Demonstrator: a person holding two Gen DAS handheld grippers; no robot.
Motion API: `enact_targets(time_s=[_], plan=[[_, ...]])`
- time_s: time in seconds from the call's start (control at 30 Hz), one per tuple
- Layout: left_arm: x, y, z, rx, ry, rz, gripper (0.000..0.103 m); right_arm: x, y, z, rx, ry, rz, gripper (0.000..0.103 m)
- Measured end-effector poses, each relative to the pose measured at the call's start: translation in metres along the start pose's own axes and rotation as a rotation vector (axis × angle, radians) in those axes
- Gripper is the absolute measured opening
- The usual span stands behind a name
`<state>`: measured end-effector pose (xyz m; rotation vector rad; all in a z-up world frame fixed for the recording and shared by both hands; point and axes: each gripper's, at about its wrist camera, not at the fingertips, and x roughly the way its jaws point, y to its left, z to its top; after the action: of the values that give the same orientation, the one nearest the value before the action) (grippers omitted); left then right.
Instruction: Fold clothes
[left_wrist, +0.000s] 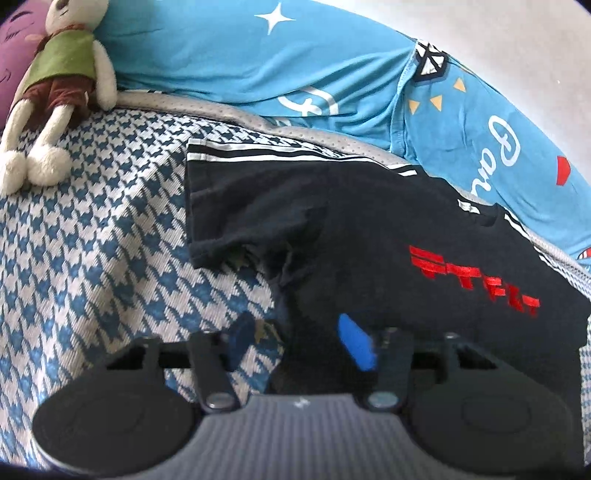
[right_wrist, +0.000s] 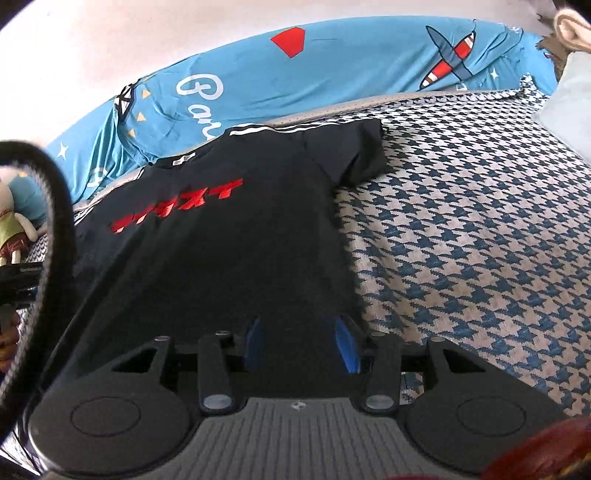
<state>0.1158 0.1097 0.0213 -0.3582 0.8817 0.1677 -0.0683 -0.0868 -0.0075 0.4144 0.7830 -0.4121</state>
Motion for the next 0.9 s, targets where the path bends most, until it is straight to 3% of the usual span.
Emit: enact_targets(time_s=[0.07, 0.17, 0.53, 0.67, 0.9], plan=[[0.001, -0.004, 0.000, 0.031, -0.006, 0.016, 0.025, 0.002, 0.002, 0.000, -0.005, 0.005, -0.001, 0.045], [0.000, -0.013, -0.001, 0.097, -0.023, 0.052, 0.008, 0.004, 0.004, -0.001, -0.010, 0.013, 0.000, 0.045], [0.008, -0.018, 0.002, 0.229, -0.122, 0.300, 0.004, 0.006, -0.007, -0.002, 0.010, 0.024, -0.042, 0.045], [0.008, 0.006, 0.008, 0.125, -0.104, 0.267, 0.004, 0.001, -0.018, -0.003, 0.040, 0.017, -0.068, 0.045], [-0.014, 0.015, 0.007, 0.065, -0.104, 0.194, 0.009, -0.015, -0.046, -0.014, 0.105, 0.016, -0.091, 0.045]])
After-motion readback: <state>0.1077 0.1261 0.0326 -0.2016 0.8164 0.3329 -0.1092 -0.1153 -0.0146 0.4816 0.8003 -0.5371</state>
